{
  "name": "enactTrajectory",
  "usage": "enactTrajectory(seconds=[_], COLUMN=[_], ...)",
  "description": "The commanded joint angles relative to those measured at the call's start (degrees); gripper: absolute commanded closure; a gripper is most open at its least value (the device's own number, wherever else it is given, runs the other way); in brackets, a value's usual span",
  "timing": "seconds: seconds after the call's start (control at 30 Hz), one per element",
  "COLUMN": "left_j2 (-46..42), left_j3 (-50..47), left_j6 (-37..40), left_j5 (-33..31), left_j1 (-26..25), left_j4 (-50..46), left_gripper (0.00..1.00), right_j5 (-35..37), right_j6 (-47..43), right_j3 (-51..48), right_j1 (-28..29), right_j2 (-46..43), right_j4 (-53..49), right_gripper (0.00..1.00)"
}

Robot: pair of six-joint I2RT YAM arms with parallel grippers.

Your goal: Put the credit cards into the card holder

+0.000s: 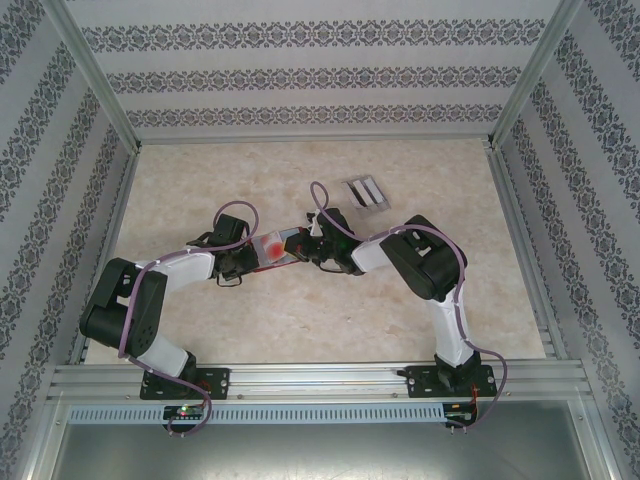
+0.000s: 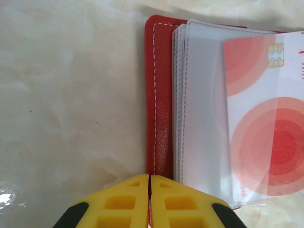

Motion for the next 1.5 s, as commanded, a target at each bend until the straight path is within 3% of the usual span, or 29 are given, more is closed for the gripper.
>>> enactTrajectory(seconds=[0.0,0.33,0.8,1.0,1.2,1.47], left_j2=[1.69,2.09,-2.43,-7.94,-12.23,-11.02], left_j3=[0.01,0.33,-3.05,-3.70,-3.11,-3.30], left_j6=[0.15,0.00,-1.87,-2.54,-2.66,-2.86], left_j5=[-0.13,0.17,4.62,6.46,3.70,1.13], left_j1=[-0.31,-0.31,0.80,1.82,2.34,3.26], left_j4=[-2.15,-2.09,1.93,-0.38,-5.19,-5.92], left_gripper=[0.92,0.91,0.67,0.54,0.52,0.49], right_j5=[2.30,4.66,6.09,3.77,5.95,10.36], right_j6=[-0.32,1.99,0.66,-1.29,-5.96,-14.30], right_j3=[0.76,1.64,2.55,3.13,3.19,1.74], right_j1=[0.46,3.41,6.63,6.80,6.28,4.98], right_j2=[1.54,2.06,3.24,3.36,-0.69,-8.65], right_j4=[0.49,1.70,-0.93,-1.86,-7.95,-17.78], right_gripper=[1.00,1.00,0.95,0.88,0.77,0.60])
